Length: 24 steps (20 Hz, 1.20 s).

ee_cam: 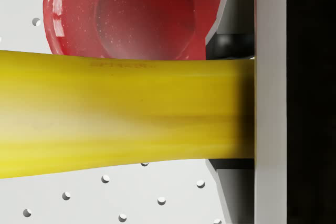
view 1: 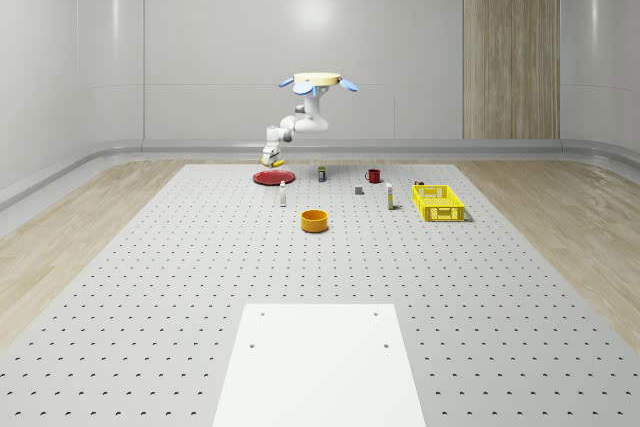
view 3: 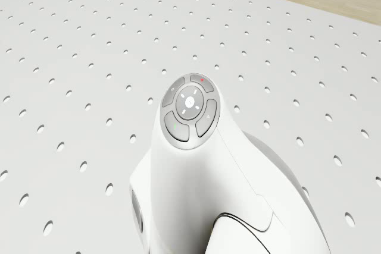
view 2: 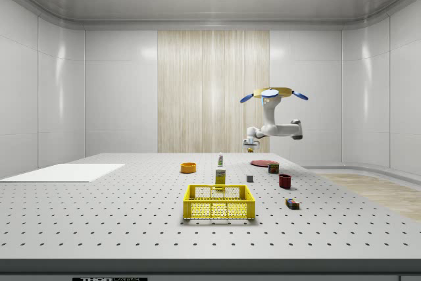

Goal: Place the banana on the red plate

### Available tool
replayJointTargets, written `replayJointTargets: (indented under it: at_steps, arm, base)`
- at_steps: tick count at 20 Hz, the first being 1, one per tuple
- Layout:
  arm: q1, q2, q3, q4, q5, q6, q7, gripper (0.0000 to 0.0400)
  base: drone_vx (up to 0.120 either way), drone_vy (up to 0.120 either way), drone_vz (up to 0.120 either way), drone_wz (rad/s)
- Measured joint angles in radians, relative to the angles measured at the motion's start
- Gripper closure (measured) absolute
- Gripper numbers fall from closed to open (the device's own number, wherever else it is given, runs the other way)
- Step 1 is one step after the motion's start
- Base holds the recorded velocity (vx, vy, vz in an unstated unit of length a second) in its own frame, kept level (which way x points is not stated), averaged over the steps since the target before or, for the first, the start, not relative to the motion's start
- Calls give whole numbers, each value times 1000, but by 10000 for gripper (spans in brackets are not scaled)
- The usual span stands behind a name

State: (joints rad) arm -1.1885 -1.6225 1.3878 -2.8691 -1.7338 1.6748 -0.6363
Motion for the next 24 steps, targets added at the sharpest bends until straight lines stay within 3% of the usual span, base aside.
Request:
replayJointTargets:
  at_steps: [12, 19, 24]
  arm:
    - [0, 0, 0, 0, 0, 0, 0, 207]
    - [0, 0, 0, 0, 0, 0, 0, 207]
    - [0, 0, 0, 0, 0, 0, 0, 207]
  base:
    - [0, -117, 0, 0]
    - [0, 40, 0, 0]
    - [0, -104, 0, 0]
